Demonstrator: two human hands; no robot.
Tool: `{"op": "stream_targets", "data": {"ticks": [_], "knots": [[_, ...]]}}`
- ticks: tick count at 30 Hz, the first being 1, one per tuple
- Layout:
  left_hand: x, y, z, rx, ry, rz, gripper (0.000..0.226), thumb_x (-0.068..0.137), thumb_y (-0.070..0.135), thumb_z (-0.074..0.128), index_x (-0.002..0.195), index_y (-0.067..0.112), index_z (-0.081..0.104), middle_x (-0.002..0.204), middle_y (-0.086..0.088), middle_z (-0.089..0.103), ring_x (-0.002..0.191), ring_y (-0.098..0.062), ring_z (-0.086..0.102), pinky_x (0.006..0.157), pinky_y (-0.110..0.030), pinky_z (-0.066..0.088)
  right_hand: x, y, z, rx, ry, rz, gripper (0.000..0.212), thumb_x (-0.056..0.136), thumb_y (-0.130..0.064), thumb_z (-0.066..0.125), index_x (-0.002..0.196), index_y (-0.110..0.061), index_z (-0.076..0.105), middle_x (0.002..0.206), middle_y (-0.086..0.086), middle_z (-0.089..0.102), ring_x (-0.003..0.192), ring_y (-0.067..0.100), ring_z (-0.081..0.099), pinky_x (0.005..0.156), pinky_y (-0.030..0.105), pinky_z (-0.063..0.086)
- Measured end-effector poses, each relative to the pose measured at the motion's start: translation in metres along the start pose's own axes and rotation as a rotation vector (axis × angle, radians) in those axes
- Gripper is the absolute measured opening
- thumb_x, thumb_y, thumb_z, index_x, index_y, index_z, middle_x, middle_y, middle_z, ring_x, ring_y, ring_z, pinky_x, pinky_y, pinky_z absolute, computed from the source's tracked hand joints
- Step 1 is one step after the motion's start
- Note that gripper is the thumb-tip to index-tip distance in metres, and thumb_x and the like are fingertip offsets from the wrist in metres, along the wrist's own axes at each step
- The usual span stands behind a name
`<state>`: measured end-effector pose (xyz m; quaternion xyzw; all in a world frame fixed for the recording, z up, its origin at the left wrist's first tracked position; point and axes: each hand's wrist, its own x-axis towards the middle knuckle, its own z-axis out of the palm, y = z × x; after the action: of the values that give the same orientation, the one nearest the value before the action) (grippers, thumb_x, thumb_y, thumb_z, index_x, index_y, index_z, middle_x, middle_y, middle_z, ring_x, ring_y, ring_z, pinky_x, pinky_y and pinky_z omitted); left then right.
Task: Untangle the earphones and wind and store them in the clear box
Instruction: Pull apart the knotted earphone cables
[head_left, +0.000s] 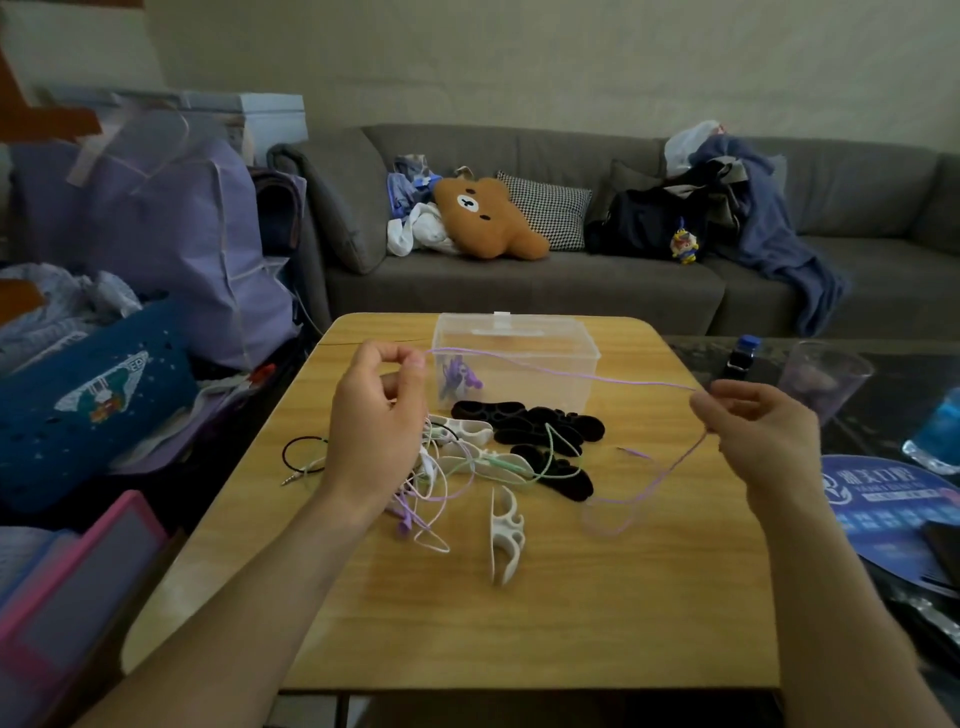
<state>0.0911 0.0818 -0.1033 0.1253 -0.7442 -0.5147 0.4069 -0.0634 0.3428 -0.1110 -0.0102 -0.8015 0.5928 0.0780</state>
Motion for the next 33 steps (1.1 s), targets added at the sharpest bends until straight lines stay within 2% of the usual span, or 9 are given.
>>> {"op": "stream_targets", "data": {"ticks": [5,8,10,12,15,18,27,31,33], "knots": [[-0.010,0.008,0.011,-0.045,-0.151,0.040,0.010,0.103,0.021,0.051,0.098,0.016,0.058,0.052,0.006,0.053,0.048,-0.018,0.039,0.042,-0.030,0.031,-0.034,-0.031,0.026,0.022,0.157,-0.388,0.034,0.088,-0.005,0.066,0.116,-0.022,0.060,0.115,0.003,0.060,0.104,0.016,0.059,0.093,0.038,0.054],[-0.016,0.010,0.018,-0.024,-0.303,0.093,0.011,0.101,0.024,0.054,0.099,0.014,0.060,0.058,0.000,0.060,0.049,-0.020,0.048,0.048,-0.028,0.042,-0.068,-0.054,0.048,0.015,-0.302,-0.692,0.017,0.093,-0.025,0.069,0.108,-0.026,0.062,0.104,-0.008,0.067,0.097,0.008,0.065,0.087,0.029,0.054],[-0.019,0.007,0.021,-0.010,-0.377,0.128,0.014,0.102,0.027,0.055,0.100,0.015,0.061,0.066,-0.008,0.065,0.057,-0.028,0.058,0.052,-0.033,0.047,-0.082,-0.060,0.059,0.000,-0.698,-0.584,0.021,0.092,-0.035,0.069,0.111,-0.025,0.065,0.099,-0.007,0.071,0.091,0.007,0.069,0.080,0.027,0.058],[-0.019,0.001,0.022,0.006,-0.412,0.142,0.009,0.101,0.024,0.056,0.098,0.016,0.060,0.071,-0.009,0.069,0.061,-0.030,0.062,0.055,-0.040,0.051,-0.084,-0.059,0.064,-0.100,-0.817,-0.530,0.020,0.090,-0.041,0.070,0.104,-0.027,0.069,0.086,-0.003,0.073,0.072,0.008,0.069,0.065,0.029,0.058],[-0.017,-0.003,0.019,0.153,-0.437,0.202,0.010,0.099,0.029,0.058,0.097,0.020,0.060,0.066,0.005,0.066,0.056,-0.013,0.060,0.056,-0.036,0.052,-0.073,-0.054,0.058,-0.221,-0.763,-0.553,0.018,0.090,-0.041,0.068,0.084,-0.025,0.075,0.061,-0.009,0.066,0.051,0.002,0.054,0.050,0.022,0.044],[-0.012,-0.004,0.013,0.240,-0.480,0.154,0.021,0.093,0.043,0.057,0.094,0.022,0.060,0.063,0.007,0.064,0.056,-0.011,0.060,0.058,-0.032,0.051,-0.060,-0.051,0.048,0.057,-0.579,-0.510,0.018,0.097,-0.028,0.061,0.086,-0.021,0.073,0.050,-0.010,0.055,0.046,0.004,0.044,0.047,0.020,0.036],[-0.001,-0.027,0.003,0.586,-0.607,0.014,0.011,0.101,0.024,0.055,0.103,0.020,0.065,0.095,0.005,0.068,0.086,-0.012,0.063,0.081,-0.033,0.053,-0.032,-0.033,0.034,0.439,0.175,-0.376,0.029,0.104,-0.035,0.052,0.082,-0.022,0.065,0.065,-0.003,0.065,0.056,0.012,0.053,0.054,0.026,0.043],[0.001,-0.028,0.005,0.620,-0.472,0.107,0.011,0.102,0.025,0.052,0.100,0.027,0.062,0.081,0.008,0.067,0.070,-0.012,0.063,0.067,-0.042,0.055,-0.028,-0.025,0.035,0.263,0.214,-0.225,0.013,0.102,-0.029,0.055,0.106,-0.020,0.063,0.099,-0.001,0.068,0.094,0.016,0.066,0.078,0.033,0.053],[0.002,-0.023,0.007,0.583,-0.414,0.160,0.016,0.102,0.024,0.052,0.104,0.029,0.067,0.078,0.012,0.067,0.068,-0.010,0.063,0.064,-0.040,0.055,-0.029,-0.023,0.036,-0.177,0.168,-0.226,0.042,0.095,-0.022,0.064,0.135,-0.018,0.050,0.133,0.008,0.054,0.124,0.029,0.051,0.102,0.047,0.045]]}}
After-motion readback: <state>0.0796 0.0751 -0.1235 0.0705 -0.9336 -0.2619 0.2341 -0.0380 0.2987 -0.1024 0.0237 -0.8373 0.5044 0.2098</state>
